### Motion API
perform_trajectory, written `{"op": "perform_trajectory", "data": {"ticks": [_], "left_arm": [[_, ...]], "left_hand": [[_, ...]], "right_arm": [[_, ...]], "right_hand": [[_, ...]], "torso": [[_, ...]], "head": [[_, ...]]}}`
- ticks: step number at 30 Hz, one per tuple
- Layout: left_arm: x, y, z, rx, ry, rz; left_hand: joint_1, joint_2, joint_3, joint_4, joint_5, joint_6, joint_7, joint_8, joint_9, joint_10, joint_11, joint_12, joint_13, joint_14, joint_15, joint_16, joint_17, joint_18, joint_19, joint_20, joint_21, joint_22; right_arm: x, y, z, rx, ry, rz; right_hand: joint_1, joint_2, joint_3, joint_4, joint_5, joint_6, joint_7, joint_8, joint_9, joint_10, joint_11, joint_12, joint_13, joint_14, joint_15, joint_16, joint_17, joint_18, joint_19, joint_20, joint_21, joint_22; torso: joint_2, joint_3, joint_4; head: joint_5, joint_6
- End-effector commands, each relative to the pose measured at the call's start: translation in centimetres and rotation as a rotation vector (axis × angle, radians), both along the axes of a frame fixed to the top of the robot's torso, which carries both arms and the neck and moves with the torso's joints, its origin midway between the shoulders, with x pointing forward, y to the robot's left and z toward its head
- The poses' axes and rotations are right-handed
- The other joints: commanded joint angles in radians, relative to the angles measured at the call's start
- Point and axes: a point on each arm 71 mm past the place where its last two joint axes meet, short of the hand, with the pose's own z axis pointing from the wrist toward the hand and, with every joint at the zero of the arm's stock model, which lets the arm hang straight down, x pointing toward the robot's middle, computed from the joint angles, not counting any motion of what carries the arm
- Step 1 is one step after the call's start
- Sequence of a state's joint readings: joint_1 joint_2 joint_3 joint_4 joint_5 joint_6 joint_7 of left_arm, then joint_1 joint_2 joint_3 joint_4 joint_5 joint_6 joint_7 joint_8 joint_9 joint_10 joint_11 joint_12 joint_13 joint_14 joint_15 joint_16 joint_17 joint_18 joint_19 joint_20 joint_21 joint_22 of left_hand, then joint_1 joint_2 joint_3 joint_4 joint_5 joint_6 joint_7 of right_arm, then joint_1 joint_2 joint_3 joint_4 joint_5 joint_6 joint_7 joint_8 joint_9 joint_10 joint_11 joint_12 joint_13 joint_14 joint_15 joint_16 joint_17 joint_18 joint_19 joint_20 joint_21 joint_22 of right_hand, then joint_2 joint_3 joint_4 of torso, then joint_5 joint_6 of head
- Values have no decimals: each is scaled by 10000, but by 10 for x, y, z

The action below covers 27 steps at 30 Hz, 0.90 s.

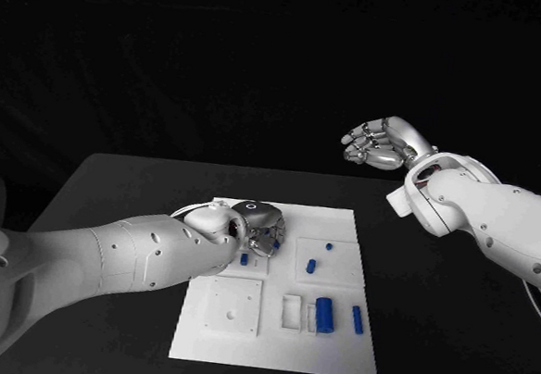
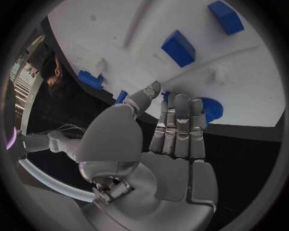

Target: Assemble the parts on the task board

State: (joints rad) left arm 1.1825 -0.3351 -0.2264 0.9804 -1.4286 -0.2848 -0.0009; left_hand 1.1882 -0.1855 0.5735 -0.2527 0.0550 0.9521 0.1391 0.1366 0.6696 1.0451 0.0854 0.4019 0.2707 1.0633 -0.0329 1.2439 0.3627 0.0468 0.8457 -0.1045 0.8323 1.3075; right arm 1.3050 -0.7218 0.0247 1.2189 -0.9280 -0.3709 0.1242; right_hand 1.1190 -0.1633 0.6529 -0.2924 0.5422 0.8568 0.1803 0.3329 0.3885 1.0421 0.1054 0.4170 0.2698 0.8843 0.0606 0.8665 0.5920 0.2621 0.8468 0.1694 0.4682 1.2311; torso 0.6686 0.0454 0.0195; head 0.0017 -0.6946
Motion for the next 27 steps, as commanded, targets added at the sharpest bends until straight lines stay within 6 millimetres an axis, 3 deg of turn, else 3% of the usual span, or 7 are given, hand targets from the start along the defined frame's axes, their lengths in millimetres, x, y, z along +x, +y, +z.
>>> {"op": "perform_trajectory", "data": {"ticks": [1,14,27], "left_arm": [[-1,-1,0,-54,-144,44],[3,4,-2,106,-111,340],[4,4,0,-23,-306,409]], "left_hand": [[43,-122,-13,77,-49,-71,35,24,-39,9,-44,171,66,80,28,61,18,166,121,-219,65,175],[37,-195,-22,118,-50,-73,89,99,-73,-74,-77,514,184,106,-3,87,22,167,152,-237,65,165],[27,-305,-11,177,-50,-402,-34,23,-163,-202,-95,745,231,156,-23,92,13,166,205,-265,46,147]], "right_arm": [[-1,1,0,-88,-9,147],[-1,1,0,-90,-2,153],[-1,1,0,-89,-2,156]], "right_hand": [[46,39,-61,16,-53,-25,24,39,-11,56,7,-58,-16,7,76,60,-10,-3,93,-9,-52,18],[50,40,-59,16,-54,-22,21,40,-12,67,6,-76,-26,6,76,62,-15,-3,96,-11,-61,24],[54,45,-55,17,-55,-17,19,43,-13,82,6,-94,-36,5,75,65,-19,-3,102,-12,-71,30]], "torso": [[0,6,-3],[-2,14,1],[-1,11,-2]], "head": [[-9,-5],[-14,16],[2,27]]}}
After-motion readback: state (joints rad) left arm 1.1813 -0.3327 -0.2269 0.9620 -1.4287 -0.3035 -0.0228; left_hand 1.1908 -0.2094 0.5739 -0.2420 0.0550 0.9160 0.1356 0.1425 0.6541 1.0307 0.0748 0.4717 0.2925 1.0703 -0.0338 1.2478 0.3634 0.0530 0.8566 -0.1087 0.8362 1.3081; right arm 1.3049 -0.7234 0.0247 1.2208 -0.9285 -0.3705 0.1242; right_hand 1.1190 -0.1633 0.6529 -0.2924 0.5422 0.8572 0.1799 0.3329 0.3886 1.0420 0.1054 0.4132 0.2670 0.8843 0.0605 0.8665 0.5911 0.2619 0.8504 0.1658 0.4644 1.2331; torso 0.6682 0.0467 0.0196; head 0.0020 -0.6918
